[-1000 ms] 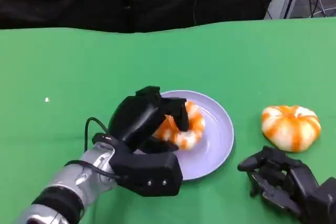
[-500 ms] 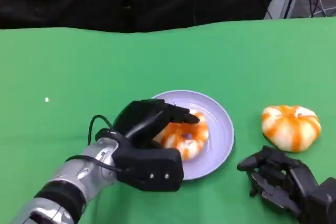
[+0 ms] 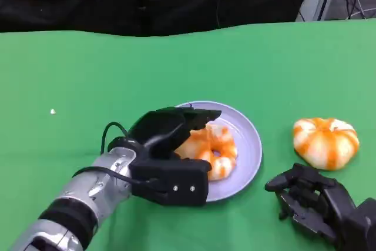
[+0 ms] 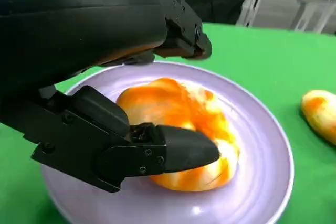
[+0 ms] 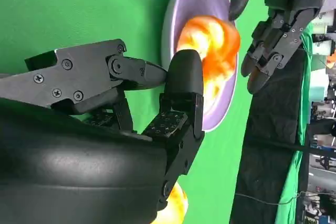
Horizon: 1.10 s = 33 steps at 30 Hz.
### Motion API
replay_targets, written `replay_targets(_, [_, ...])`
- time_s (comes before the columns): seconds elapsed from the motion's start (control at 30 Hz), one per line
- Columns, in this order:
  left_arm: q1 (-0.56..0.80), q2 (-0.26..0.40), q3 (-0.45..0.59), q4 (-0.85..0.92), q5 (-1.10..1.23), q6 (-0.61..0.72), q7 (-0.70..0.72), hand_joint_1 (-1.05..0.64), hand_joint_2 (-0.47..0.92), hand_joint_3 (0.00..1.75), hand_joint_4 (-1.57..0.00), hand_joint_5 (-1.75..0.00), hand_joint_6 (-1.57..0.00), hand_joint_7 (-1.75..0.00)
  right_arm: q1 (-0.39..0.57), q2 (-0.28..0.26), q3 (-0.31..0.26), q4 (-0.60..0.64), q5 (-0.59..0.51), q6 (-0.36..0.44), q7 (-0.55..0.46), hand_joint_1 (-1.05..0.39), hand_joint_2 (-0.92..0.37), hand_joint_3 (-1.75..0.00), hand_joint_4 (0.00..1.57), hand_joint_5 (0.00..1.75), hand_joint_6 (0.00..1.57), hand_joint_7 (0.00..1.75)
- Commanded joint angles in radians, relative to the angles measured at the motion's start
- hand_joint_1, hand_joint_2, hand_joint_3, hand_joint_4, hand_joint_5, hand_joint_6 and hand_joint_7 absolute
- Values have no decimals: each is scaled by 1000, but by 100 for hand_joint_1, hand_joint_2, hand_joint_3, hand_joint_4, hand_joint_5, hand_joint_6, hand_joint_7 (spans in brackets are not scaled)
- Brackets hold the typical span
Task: Grasp the bread from the table and place it into the plate.
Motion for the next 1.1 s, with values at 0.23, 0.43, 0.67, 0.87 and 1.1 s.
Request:
replay_targets(0.23, [24, 32, 18, -48, -62, 16, -95, -103, 92, 89, -8, -1, -15, 0, 17, -7, 2, 11, 0, 15, 7, -25, -92, -50, 65, 175, 77, 97])
replay_targets(0.43, [31, 35, 31, -50, -89, 5, -98, -101, 92, 89, -10, -1, -16, -1, 10, -10, 1, 20, -2, 11, 7, -27, -92, -48, 66, 175, 77, 98])
replay_targets(0.67, [31, 35, 31, -50, -90, 5, -99, -101, 92, 88, -10, -1, -16, -1, 9, -10, 1, 22, -2, 10, 7, -27, -92, -48, 66, 175, 77, 99])
replay_targets(0.87, [121, 52, 139, -107, -215, -121, -53, -99, 92, 83, -18, -3, -22, -2, 12, -10, 1, 23, -1, 11, 8, -27, -92, -47, 67, 175, 77, 99])
replay_targets(1.1, [201, 49, 255, -115, -316, -296, 11, -85, 92, 62, -52, -6, -44, -4, 12, -12, -1, 22, -3, 5, 8, -27, -92, -45, 67, 175, 78, 99])
